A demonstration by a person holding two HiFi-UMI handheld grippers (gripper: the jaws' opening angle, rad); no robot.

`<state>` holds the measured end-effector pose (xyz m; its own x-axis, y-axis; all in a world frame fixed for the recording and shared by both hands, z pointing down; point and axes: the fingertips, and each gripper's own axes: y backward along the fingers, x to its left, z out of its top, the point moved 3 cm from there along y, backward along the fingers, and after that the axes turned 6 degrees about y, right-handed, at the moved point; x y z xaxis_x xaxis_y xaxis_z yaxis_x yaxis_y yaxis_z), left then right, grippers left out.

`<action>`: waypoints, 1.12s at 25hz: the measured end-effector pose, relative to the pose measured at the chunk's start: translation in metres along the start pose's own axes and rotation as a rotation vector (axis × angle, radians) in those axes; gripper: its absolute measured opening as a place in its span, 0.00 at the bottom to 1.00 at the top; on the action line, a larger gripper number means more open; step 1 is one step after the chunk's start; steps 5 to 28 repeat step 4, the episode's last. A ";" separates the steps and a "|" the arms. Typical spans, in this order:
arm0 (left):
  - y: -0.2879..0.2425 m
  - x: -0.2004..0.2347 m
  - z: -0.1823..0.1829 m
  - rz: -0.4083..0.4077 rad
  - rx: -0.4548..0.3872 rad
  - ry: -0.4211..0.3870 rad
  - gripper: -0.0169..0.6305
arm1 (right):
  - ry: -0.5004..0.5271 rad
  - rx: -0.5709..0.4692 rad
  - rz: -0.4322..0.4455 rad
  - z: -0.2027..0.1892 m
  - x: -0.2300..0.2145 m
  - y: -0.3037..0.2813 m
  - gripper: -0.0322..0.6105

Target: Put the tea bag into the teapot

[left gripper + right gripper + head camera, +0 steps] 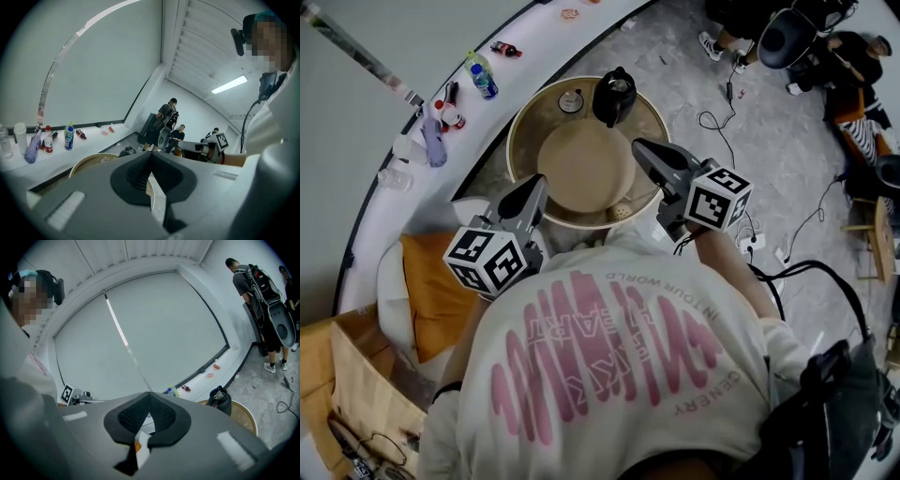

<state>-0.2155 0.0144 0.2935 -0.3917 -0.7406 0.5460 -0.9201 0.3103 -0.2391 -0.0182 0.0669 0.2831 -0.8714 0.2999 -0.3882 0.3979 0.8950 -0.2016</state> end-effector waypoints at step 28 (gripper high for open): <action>-0.001 -0.004 -0.001 -0.005 0.001 -0.005 0.05 | -0.002 0.000 -0.004 -0.003 0.000 0.004 0.06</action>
